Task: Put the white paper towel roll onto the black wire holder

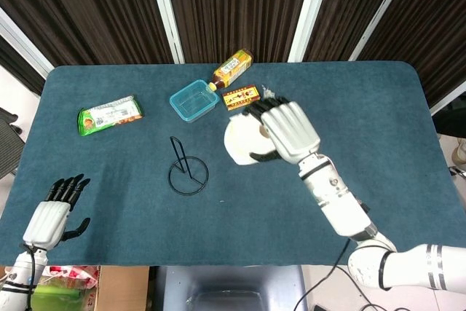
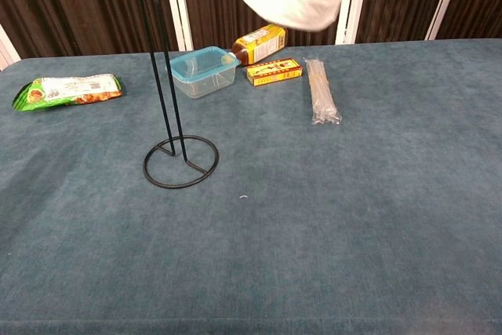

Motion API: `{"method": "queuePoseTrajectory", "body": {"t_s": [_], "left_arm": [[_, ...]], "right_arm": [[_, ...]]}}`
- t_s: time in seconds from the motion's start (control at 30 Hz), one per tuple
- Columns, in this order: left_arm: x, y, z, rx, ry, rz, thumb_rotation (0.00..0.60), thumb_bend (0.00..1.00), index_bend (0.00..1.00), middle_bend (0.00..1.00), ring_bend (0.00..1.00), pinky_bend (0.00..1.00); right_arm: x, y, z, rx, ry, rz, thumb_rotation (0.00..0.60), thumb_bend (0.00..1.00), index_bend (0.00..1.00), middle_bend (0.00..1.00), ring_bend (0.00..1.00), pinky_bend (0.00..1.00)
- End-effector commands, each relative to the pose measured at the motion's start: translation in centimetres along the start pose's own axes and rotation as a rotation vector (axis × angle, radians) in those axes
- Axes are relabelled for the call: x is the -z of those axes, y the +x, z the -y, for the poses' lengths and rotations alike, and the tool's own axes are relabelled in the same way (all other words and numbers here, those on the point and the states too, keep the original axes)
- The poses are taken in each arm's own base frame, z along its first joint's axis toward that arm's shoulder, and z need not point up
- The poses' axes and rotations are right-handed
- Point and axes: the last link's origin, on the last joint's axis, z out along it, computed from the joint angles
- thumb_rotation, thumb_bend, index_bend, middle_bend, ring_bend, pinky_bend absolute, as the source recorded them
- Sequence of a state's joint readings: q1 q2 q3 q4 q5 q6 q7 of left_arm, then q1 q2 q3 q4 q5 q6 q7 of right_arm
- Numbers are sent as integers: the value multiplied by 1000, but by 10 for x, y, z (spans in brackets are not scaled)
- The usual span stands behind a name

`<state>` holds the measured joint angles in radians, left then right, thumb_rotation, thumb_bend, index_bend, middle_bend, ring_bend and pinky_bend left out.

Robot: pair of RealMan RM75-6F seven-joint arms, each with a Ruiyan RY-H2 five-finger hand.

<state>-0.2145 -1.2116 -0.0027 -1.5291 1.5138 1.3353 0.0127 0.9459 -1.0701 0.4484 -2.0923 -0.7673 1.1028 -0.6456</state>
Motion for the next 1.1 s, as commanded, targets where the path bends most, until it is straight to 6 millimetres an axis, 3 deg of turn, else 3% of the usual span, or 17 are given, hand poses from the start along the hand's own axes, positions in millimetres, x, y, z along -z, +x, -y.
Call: {"method": "queuePoseTrajectory", "body": {"t_s": [0.03,0.17,0.37,0.67,1.1], "left_arm": [[-4,2,3,1,13,-15,600,365,0,0,0,55],[7,7,13,16,46,-52,600,366,0,0,0,55],[17,12,22,21,72,-79,600,365,0,0,0,55],[25,15,29,27,90,-85,600,366,0,0,0,55],[18,16,27,15,103,-90,600,366,0,0,0,55]], "right_arm": [[-27,38,48,5,37,-65,600,294,821,685,689,737],[-46,45,89,-66,63,-67,600,294,821,686,689,737],[-64,42,119,-74,42,-43,600,294,821,686,689,737],[-78,19,132,-61,-8,55,600,294,821,686,689,737],[-91,-4,155,20,-43,118,600,294,808,686,689,737]]}}
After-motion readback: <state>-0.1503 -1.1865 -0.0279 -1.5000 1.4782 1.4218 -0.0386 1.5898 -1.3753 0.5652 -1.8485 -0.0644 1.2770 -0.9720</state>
